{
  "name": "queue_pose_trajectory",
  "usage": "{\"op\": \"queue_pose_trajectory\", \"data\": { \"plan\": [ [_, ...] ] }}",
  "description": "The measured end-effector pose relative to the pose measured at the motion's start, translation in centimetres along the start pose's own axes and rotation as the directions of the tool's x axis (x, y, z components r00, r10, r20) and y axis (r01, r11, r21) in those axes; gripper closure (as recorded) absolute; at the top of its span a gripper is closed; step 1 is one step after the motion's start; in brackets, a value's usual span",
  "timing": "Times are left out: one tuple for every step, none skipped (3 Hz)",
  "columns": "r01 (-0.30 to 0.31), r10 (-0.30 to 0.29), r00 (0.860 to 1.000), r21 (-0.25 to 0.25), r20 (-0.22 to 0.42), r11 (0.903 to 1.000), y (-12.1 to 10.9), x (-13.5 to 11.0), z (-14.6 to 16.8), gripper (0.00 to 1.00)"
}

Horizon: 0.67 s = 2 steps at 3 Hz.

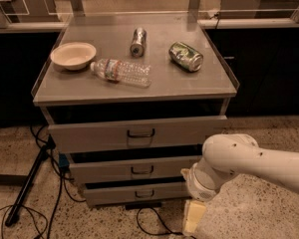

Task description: Open bottom drawer

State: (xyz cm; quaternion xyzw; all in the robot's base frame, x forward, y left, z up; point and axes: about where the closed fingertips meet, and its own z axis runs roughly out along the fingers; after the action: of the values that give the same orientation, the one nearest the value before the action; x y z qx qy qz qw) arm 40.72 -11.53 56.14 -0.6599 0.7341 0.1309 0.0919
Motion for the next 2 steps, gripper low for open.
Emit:
{"op": "queue_pose_trajectory", "data": {
  "plan": [
    [-0.001,0.001,1.0,-0.002,0.001,1.0,0.0,0.0,0.2,0.0],
    [-0.012,0.012,1.0,-0.027,0.008,0.9996,0.1,0.8,2.0,0.0]
  ]
}}
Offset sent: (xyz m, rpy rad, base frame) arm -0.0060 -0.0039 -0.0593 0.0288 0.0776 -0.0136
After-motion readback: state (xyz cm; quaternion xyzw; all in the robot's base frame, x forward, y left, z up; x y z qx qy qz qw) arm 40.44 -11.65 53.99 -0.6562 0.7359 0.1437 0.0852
